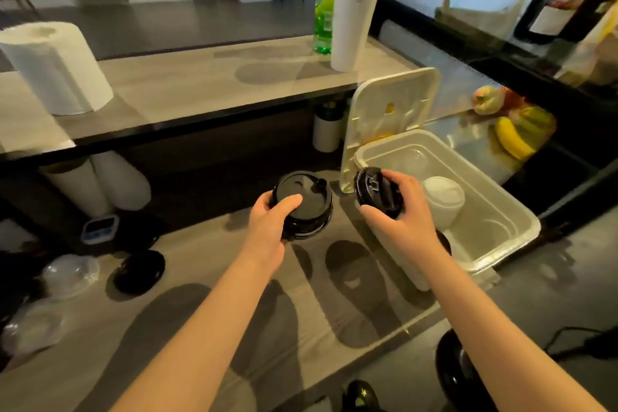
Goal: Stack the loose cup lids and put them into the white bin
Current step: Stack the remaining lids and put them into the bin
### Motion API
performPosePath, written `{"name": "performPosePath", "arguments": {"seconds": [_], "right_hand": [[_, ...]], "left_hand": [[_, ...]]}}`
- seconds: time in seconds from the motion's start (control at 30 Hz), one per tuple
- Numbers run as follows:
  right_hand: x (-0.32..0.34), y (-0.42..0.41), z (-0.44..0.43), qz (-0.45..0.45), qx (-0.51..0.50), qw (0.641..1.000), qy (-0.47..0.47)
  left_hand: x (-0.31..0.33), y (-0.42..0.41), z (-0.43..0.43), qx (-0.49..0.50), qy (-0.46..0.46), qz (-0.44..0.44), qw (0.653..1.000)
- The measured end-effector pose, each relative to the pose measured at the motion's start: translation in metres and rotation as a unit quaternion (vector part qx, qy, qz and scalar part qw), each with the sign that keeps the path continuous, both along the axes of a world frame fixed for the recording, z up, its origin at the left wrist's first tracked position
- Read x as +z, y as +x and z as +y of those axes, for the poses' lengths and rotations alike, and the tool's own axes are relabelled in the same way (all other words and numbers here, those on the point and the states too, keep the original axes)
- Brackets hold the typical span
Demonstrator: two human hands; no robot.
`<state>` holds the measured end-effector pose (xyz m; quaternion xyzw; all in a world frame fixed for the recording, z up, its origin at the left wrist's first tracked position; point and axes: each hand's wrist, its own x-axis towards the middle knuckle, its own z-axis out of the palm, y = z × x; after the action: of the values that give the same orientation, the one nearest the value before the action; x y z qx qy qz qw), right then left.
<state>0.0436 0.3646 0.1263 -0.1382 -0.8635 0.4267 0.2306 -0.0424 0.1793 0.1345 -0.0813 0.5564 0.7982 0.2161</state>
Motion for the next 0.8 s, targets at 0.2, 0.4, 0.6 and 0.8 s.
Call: {"name": "performPosePath", "arguments": {"seconds": [0.2, 0.4, 0.6, 0.8], "right_hand": [[0.003, 0.003, 0.093, -0.009, -0.029, 0.999, -0.013], [-0.003, -0.010, 0.155, -0.059, 0.007, 0.997, -0.042], [-0.009, -0.051, 0.180, -0.110, 0.118, 0.987, 0.026], [-0.006, -0.066, 0.182, -0.138, 0.224, 0.957, 0.123]], "left_hand": [[0.000, 0.008, 0.076, -0.004, -0.008, -0.012, 1.000], [-0.011, 0.009, 0.124, 0.019, -0.017, -0.044, 0.999], [-0.019, 0.008, 0.145, 0.059, -0.017, -0.047, 0.997], [-0.021, 0.013, 0.148, 0.101, -0.004, -0.040, 0.994]]}}
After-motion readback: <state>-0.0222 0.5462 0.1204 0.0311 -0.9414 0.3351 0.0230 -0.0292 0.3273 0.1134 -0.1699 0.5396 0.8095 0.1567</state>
